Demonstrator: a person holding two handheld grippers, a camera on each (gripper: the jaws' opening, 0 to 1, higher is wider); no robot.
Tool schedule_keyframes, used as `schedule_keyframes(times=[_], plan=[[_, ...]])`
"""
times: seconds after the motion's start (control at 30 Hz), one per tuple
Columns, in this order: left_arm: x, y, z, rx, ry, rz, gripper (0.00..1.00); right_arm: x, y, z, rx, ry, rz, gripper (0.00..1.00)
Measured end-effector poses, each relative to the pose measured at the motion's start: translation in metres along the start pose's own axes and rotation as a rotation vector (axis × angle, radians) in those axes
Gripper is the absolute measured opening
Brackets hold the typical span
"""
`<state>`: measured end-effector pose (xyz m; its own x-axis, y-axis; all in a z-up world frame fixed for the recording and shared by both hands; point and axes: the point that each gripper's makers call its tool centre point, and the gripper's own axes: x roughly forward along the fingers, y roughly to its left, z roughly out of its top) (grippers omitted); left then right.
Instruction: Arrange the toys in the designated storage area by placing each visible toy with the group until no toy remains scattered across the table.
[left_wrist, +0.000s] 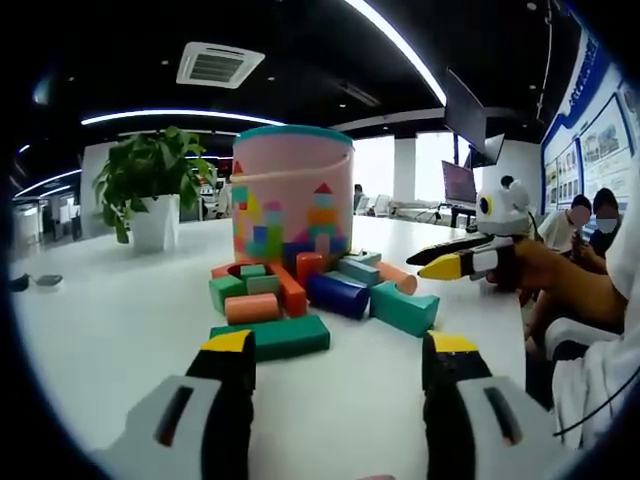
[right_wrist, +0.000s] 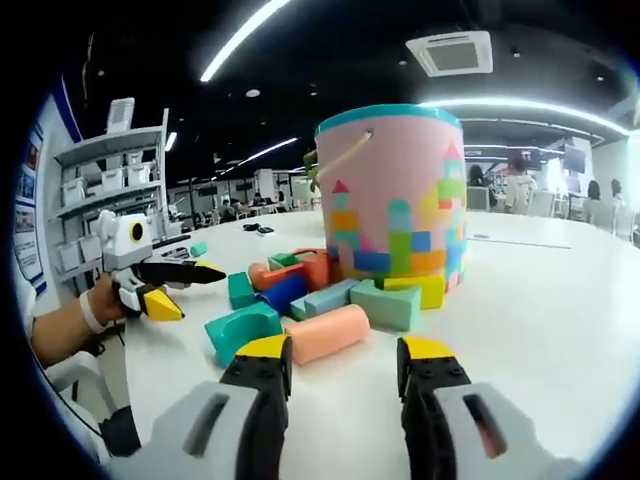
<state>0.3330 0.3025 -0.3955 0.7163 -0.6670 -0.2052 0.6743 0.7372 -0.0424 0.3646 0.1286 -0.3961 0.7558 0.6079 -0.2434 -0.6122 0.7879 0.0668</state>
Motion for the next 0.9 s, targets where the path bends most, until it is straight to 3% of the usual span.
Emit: schedule_keyframes(times=[0.3, 0.53, 0.9], plan=[[0.000, 0.000, 0.000, 0.001, -0.002, -0.002, 0.69, 0.006, 0.002, -0.001, -0.024, 0.011, -0.022, 0.42], [0.000, 0.000, 0.000, 0.004, -0.002, -0.003, 0.69, 0.018, 0.010, 0.005, 0.019, -0.003, -0.019, 0.43], [0.000, -0.001, -0.001, 0.005, 0.002, -0.009, 0.69, 0.025, 0.007, -0.001, 0.031, 0.038, -0.049, 0.43]])
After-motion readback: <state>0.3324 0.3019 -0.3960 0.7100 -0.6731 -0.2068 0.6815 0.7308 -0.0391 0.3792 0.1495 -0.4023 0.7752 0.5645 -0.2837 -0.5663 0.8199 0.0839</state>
